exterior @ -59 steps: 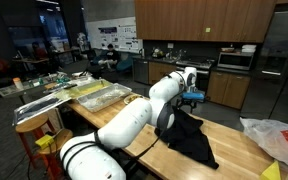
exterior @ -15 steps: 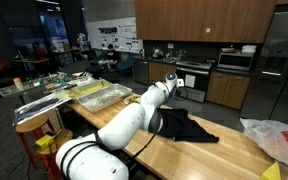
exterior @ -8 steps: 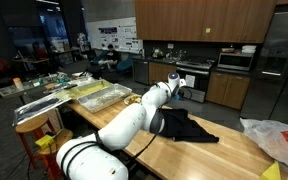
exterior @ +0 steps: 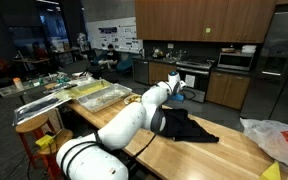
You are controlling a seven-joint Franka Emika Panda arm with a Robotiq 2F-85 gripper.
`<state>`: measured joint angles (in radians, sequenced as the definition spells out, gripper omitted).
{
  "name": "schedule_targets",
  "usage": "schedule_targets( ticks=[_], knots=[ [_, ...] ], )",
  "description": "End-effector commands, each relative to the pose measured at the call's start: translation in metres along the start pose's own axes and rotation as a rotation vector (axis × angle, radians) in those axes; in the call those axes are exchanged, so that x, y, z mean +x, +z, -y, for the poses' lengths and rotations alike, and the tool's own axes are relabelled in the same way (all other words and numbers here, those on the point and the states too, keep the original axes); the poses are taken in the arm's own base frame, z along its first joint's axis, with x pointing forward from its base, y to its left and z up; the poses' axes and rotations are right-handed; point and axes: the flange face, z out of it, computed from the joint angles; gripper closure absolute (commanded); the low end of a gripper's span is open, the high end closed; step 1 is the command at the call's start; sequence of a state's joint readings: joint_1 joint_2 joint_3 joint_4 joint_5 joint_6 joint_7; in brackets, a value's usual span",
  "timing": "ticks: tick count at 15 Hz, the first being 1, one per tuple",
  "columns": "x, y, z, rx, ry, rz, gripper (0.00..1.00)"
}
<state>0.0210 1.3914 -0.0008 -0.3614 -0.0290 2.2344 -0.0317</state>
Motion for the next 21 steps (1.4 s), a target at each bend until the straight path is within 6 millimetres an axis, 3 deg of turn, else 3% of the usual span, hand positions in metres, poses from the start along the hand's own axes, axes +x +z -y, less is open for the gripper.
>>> schedule_targets(
  ticks=[1,6,10,14,21],
  knots=[
    [0.006,-0.013,-0.009,-0.076,-0.083,0.021,0.0],
    [0.007,-0.022,-0.019,-0.168,-0.104,0.063,0.0],
    [0.0,-0.033,-0.021,-0.242,-0.043,0.207,0.0],
    [-0.011,-0.043,-0.003,-0.211,-0.022,0.357,0.0],
    [-0.011,-0.038,0.033,-0.199,-0.22,0.357,0.0]
  ],
)
